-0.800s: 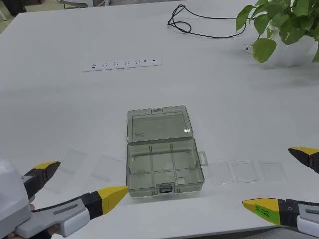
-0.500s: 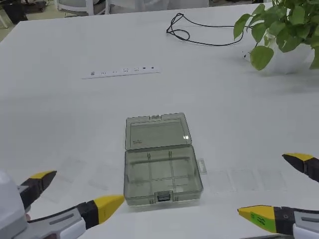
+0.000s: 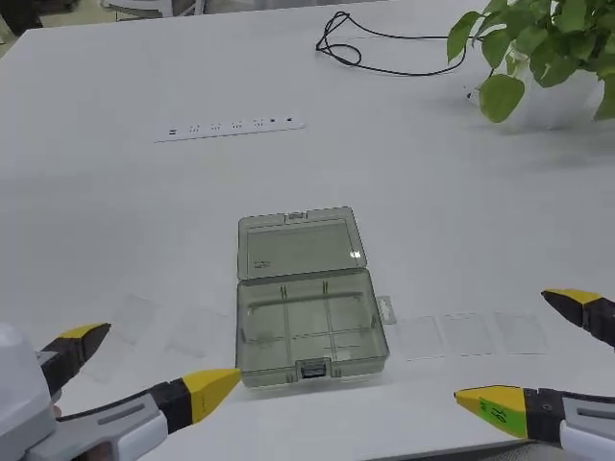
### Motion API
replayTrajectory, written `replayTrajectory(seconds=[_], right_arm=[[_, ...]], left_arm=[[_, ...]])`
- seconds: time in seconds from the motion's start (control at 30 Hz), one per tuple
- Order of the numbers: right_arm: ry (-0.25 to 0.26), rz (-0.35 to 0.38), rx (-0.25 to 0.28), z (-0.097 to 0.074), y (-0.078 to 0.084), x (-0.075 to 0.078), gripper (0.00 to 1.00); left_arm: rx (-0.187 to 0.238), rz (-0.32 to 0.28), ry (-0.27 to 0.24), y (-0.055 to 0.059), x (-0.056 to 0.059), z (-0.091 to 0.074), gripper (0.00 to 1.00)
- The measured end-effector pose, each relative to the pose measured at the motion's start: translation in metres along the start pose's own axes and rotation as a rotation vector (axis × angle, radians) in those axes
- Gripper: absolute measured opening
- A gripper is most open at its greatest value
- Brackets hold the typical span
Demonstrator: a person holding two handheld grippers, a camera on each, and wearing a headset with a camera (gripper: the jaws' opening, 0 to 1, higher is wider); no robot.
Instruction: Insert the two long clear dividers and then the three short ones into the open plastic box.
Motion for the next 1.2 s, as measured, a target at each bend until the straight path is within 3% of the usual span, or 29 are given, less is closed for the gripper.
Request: replayTrajectory(seconds=[1.0, 1.2], right_arm=[[-0.005, -0.019, -0.009, 0.0005, -0.0028, -0.0007, 1.00], [0.001, -0.015, -0.021, 0.0008, 0.0014, -0.0011, 1.00]], left_arm=[[-0.006, 0.005, -0.001, 0.0022, -0.0006, -0.0016, 1.00], [-0.023, 0.015, -0.001, 0.0052, -0.0004, 0.0002, 1.00]])
Point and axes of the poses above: the centre of the closed fingertips' face, and the gripper's own axes: z roughly forward along the fingers, x roughly to its right, y roughly out of its underside, the point moved 7 cm from there along -z, roughly backward along the fingers, and after that the axes turned 9 degrees about -x, right-handed, at the moved point
